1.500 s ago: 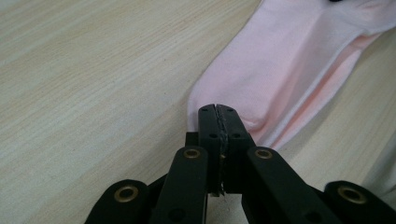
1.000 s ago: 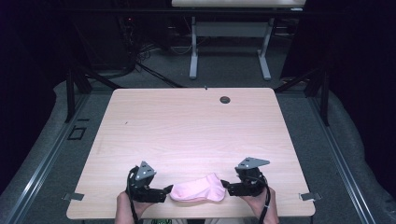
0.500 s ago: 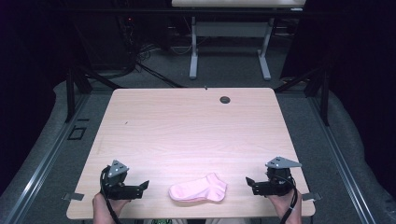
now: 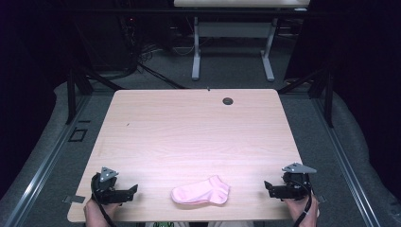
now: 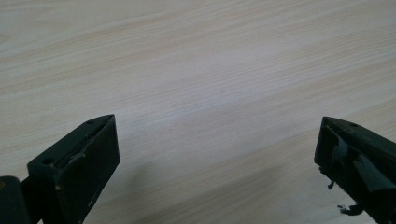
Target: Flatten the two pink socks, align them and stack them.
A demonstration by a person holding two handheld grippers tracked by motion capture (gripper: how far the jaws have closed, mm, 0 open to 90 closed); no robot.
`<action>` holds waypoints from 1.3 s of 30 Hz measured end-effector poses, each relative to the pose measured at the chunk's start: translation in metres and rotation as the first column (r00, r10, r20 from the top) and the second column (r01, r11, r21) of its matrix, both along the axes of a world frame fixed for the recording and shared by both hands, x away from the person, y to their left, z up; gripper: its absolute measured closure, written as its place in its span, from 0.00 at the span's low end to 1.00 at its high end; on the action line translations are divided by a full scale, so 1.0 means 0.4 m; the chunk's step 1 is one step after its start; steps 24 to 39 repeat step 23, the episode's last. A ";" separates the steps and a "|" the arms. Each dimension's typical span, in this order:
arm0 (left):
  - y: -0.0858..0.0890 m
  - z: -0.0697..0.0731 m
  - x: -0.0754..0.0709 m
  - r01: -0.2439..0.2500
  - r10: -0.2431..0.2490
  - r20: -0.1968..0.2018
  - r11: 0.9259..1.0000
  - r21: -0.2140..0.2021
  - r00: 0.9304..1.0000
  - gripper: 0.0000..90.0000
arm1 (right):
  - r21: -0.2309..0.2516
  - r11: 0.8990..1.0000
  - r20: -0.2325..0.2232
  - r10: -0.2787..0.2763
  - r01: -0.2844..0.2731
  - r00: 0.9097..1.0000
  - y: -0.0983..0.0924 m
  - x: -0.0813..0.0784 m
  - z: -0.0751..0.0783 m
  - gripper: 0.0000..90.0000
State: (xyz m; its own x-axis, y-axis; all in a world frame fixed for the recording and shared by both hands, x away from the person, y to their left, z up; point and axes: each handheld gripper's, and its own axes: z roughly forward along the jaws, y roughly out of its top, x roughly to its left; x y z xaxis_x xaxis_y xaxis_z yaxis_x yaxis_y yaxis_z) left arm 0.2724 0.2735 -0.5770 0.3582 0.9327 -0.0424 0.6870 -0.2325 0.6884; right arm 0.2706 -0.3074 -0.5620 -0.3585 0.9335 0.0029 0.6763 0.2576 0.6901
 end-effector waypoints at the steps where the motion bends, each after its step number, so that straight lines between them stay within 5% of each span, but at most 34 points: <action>1: 0.005 -0.004 0.002 -0.004 0.005 -0.005 1.000 0.002 1.000 0.00 | 0.001 1.000 0.002 -0.008 0.008 1.000 -0.003 0.001 -0.004 0.01; 8: 0.023 -0.027 0.014 -0.021 0.021 0.001 1.000 0.009 1.000 0.00 | -0.001 0.999 -0.019 -0.049 0.049 0.999 -0.037 0.015 -0.034 0.00; 11: 0.026 -0.033 0.016 -0.025 0.024 0.014 1.000 0.011 1.000 0.00 | -0.041 0.997 -0.034 -0.062 0.061 0.998 -0.044 0.020 -0.049 0.00; 17: 0.024 -0.040 0.018 -0.033 0.032 0.043 0.999 0.026 0.999 0.00 | 0.001 0.995 -0.005 -0.100 0.100 0.995 -0.064 0.022 -0.062 0.00; 19: 0.024 -0.040 0.018 -0.033 0.032 0.043 0.999 0.025 0.999 0.00 | 0.013 0.995 0.026 -0.102 0.102 0.994 -0.064 0.019 -0.069 0.00; 39: 0.024 -0.041 0.018 -0.036 0.035 0.044 0.999 0.026 0.998 0.00 | 0.014 0.995 0.030 -0.099 0.099 0.995 -0.065 0.019 -0.070 0.00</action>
